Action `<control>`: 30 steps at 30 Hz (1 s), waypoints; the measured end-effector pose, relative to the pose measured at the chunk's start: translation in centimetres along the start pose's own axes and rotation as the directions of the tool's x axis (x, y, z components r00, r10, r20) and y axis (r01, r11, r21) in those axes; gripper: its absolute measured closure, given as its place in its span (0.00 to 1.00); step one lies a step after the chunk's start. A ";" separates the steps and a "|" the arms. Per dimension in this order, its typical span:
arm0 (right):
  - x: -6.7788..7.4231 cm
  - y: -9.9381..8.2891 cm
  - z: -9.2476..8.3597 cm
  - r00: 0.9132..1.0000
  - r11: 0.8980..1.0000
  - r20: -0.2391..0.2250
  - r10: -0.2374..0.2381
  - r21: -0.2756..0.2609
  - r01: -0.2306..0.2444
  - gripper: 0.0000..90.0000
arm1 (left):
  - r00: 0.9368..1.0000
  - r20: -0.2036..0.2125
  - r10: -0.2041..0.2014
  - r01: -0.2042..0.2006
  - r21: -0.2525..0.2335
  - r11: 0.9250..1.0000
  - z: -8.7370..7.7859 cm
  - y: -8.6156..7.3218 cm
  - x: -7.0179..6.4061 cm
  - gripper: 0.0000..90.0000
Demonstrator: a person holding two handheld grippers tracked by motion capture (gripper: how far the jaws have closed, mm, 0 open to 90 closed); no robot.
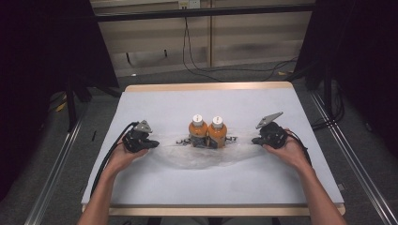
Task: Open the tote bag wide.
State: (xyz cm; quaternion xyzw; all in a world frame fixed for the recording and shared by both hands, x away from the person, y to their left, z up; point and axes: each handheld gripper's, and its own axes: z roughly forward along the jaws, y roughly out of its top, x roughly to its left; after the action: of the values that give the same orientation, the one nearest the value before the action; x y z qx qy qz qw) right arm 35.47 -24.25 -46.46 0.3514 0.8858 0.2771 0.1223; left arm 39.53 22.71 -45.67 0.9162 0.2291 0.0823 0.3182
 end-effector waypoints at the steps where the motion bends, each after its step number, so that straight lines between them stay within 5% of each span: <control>1: -0.1 0.1 -0.1 1.000 1.000 -0.003 0.003 -0.016 -0.003 1.00 | 1.000 0.010 -0.010 0.010 -0.025 1.000 0.0 0.1 -0.1 1.00; 14: 1.0 1.2 -1.2 0.999 0.992 -0.042 -0.007 -0.124 0.001 1.00 | 0.999 0.047 0.004 0.003 -0.140 0.990 -1.2 2.0 -1.6 1.00; 16: 1.1 1.6 -1.8 0.998 0.986 -0.056 -0.011 -0.168 0.001 1.00 | 0.999 0.051 0.013 -0.005 -0.144 0.989 -1.3 2.3 -1.8 1.00; 30: 2.5 3.0 -2.2 0.994 0.970 -0.105 -0.036 -0.242 0.009 1.00 | 0.997 0.077 0.014 0.001 -0.191 0.982 -1.3 3.1 -2.6 1.00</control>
State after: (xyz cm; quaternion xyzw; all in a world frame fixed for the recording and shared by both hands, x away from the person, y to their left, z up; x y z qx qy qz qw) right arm 34.46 -21.65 -43.01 0.3083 0.8549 0.3998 0.1188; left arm 37.96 20.08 -42.72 0.8848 0.2046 0.0689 0.4129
